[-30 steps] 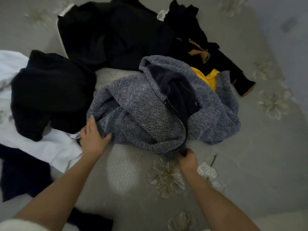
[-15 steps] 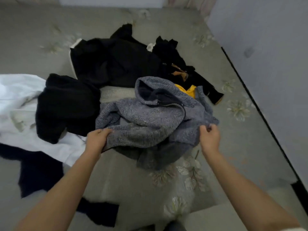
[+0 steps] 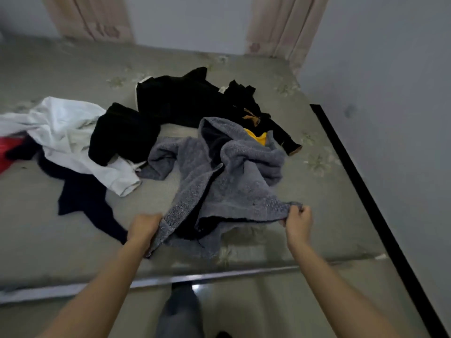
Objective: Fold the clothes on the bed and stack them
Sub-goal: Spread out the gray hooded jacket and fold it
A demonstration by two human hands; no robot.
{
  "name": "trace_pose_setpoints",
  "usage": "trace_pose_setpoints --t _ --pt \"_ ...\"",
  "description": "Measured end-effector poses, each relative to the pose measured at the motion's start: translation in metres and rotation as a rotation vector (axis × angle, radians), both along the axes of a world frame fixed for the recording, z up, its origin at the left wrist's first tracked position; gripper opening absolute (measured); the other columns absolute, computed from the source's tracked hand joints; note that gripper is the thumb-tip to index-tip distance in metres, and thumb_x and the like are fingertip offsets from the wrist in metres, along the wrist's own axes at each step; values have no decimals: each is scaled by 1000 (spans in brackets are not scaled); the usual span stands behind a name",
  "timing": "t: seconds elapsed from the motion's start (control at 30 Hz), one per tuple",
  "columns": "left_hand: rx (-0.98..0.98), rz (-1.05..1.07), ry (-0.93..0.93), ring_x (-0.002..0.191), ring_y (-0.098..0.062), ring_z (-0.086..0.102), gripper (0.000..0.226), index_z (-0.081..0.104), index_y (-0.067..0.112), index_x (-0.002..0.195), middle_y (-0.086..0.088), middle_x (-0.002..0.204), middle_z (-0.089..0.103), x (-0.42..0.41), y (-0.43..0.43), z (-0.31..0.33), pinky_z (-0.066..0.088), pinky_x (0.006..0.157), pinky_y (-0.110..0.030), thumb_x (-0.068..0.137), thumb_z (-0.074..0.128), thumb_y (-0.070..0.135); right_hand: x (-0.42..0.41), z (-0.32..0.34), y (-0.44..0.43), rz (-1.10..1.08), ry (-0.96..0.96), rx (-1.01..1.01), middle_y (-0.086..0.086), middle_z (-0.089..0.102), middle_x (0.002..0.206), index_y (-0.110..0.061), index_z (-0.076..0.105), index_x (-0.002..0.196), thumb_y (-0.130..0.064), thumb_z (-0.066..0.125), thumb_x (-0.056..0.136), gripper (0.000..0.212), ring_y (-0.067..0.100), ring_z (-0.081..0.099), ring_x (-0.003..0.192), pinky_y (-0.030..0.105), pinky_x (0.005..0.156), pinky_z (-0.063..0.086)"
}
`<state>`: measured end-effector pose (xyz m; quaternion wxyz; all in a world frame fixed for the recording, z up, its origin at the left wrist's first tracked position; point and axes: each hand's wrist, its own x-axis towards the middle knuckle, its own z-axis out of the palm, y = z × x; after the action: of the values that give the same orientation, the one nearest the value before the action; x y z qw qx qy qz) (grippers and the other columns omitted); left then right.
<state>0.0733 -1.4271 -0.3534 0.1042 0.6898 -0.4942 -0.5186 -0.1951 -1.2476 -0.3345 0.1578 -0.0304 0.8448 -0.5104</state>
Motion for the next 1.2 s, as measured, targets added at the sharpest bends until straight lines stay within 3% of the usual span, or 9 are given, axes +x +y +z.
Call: trace_pose_setpoints --t 0.1,0.27,0.33,0.43,0.57,0.73,0.87,1.03,1.2 --pt "100 -29 -77 72 -27 55 36 53 4 63 -16 78 61 35 63 -25 42 71 -33 88 59 30 51 -22 63 90 -52 52 14 49 79 -3 43 84 -9 43 93 11 25 49 79 35 68 36" --pt "82 -158 -268 82 -23 49 32 47 12 61 -23 105 63 67 130 -36 39 74 -31 91 52 21 83 -44 138 251 -79 375 8 49 73 -10 43 74 -17 45 93 20 23 46 75 33 65 32" --pt "121 -191 -286 86 -25 52 29 59 1 81 -24 112 62 71 147 -38 42 76 -34 94 48 24 83 -46 156 267 -103 529 13 59 96 -7 55 96 -25 44 93 21 26 51 82 32 71 35" --pt "270 -329 -361 108 -33 56 58 49 -6 125 -22 127 55 67 168 -36 45 83 -35 96 40 43 79 -49 171 302 -187 666 17 58 120 -4 50 119 -29 45 93 37 30 53 94 33 79 39" --pt "185 -558 -406 130 -32 41 67 31 1 140 -17 145 38 41 175 -24 38 102 -35 93 43 47 69 -44 166 345 -233 597 18 46 139 -3 31 141 -26 51 91 59 36 44 126 39 100 38" --pt "-55 -651 -208 106 -29 57 47 51 9 120 -13 120 59 -8 151 -1 46 94 -42 84 51 39 56 -25 132 508 -176 465 17 57 125 -6 48 127 -14 52 89 40 33 54 115 36 95 44" --pt "-142 -675 -223 109 -31 54 45 44 4 128 -17 127 51 -41 126 10 45 93 -37 92 49 31 42 -19 94 585 -177 471 15 55 128 -6 43 133 -18 49 91 43 31 52 118 33 96 40" --pt "-215 -824 -399 117 -33 45 48 39 8 134 -18 131 44 -73 76 -4 43 97 -45 93 45 34 8 -24 34 625 -143 478 17 56 124 -3 46 129 -17 49 91 41 32 54 112 36 95 41" --pt "-229 -913 -399 119 -33 44 45 40 9 132 -17 130 44 -131 5 -23 43 97 -46 93 43 32 -43 -30 -39 579 -127 505 17 53 128 -3 42 132 -17 48 92 42 31 51 116 33 93 40"
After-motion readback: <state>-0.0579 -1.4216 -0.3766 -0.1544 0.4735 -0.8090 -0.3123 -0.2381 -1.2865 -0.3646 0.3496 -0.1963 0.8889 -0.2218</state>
